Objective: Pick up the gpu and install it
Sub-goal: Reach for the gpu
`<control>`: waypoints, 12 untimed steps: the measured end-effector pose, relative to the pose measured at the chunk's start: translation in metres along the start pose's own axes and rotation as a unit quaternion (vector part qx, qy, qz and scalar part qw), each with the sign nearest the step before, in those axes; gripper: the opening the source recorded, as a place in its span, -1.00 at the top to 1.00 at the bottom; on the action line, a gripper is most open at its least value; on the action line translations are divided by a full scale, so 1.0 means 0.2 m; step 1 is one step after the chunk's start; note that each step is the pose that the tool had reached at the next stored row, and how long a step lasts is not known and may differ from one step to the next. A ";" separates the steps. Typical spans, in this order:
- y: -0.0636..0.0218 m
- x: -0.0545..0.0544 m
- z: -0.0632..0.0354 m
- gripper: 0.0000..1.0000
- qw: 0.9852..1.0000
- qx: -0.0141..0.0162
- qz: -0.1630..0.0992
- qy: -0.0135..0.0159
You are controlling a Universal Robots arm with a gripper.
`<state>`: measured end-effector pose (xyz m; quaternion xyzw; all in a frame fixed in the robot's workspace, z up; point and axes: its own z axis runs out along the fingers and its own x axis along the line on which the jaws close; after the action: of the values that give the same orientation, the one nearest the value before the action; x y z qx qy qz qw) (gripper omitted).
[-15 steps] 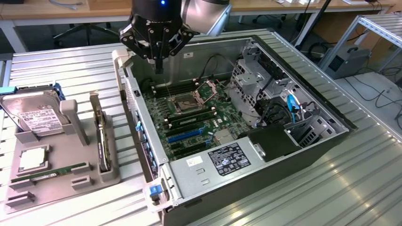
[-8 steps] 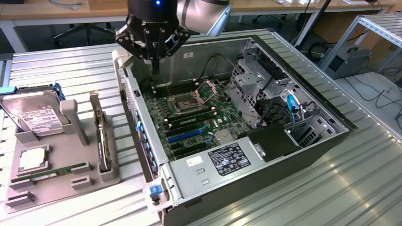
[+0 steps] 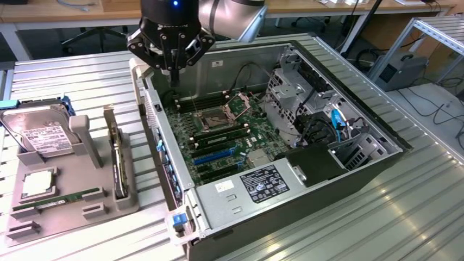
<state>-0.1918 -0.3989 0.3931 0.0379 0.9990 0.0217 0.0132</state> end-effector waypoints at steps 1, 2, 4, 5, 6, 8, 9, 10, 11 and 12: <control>-0.001 0.01 0.000 0.79 1.000 0.000 0.000 0.000; -0.001 0.02 0.000 0.79 1.000 0.000 0.000 0.000; -0.002 0.03 -0.001 0.79 1.000 0.000 0.000 0.000; -0.003 0.03 -0.001 0.79 1.000 0.000 0.000 0.000; -0.003 0.04 -0.001 0.79 1.000 0.000 0.000 0.000; -0.004 0.05 -0.001 0.79 1.000 0.000 0.000 0.000; -0.004 0.06 -0.002 0.79 1.000 0.000 0.000 0.000; -0.005 0.07 -0.002 0.79 1.000 0.000 0.000 0.000; -0.006 0.08 -0.002 0.79 1.000 0.000 0.000 0.000; -0.006 0.08 -0.002 0.79 1.000 0.000 0.000 0.000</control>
<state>-0.2083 -0.3989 0.3930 0.0379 0.9990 0.0217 0.0134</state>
